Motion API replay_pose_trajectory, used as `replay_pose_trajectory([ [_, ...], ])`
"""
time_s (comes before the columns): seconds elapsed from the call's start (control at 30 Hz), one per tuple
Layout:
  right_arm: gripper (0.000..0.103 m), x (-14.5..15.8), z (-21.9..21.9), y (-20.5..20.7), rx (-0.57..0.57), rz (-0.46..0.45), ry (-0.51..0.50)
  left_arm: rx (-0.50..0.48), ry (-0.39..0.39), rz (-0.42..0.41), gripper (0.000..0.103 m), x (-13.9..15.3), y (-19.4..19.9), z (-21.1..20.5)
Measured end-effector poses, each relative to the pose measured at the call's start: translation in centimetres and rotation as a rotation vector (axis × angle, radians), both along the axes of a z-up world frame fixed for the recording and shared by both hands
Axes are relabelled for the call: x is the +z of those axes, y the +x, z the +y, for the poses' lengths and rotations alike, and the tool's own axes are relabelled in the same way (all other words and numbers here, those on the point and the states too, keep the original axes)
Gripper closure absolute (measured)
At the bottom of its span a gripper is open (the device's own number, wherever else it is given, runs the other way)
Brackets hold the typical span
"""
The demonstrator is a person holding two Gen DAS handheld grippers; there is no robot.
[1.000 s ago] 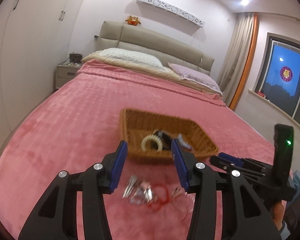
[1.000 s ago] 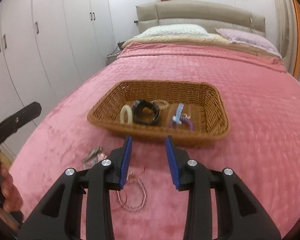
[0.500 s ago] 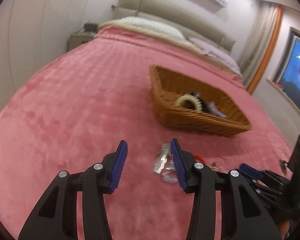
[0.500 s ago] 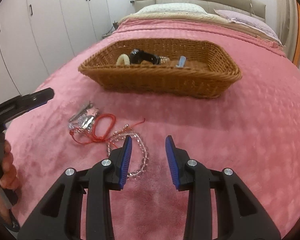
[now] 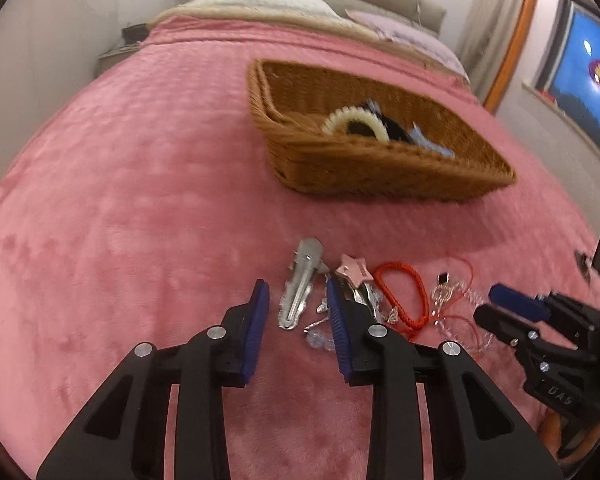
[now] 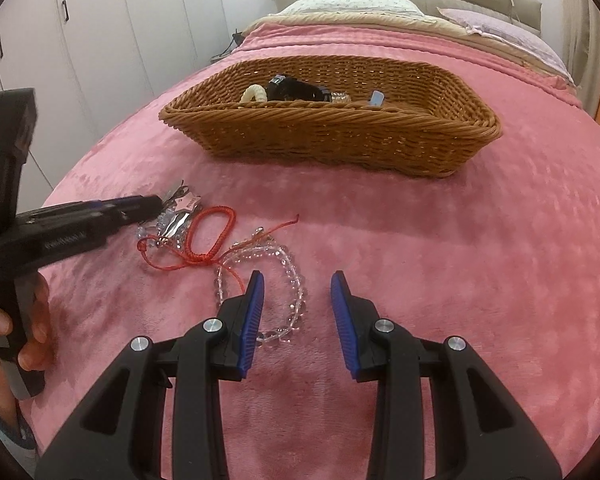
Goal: Organize jewelry
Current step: 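Grasp silver hair clip with left tool while right tool grasps bead strand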
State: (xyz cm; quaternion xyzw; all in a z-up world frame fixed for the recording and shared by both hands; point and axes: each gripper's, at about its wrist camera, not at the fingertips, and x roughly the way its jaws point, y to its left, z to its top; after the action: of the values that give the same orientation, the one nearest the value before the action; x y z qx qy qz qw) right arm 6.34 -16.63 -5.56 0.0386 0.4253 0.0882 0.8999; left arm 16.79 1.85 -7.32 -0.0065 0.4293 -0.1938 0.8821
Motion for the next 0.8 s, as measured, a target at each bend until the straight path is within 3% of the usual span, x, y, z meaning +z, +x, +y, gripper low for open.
replay_pose_trajectory([
  [0.33,0.071,-0.4,1.5,0.3,0.022,0.011,-0.067,0.002,0.051,-0.003,0.078,-0.5,0.6,-0.9],
  [0.37,0.077,-0.3,1.7,0.2,0.017,0.006,-0.080,-0.002,0.046,-0.004,0.092,-0.5,0.6,-0.9],
  [0.47,0.096,-0.2,1.7,0.0,-0.009,-0.006,-0.106,-0.001,0.010,-0.003,0.091,-0.5,0.3,-0.6],
  [0.8,0.097,0.2,-1.7,-1.0,-0.129,0.005,-0.015,0.063,-0.078,-0.027,0.091,0.3,-1.6,1.2],
])
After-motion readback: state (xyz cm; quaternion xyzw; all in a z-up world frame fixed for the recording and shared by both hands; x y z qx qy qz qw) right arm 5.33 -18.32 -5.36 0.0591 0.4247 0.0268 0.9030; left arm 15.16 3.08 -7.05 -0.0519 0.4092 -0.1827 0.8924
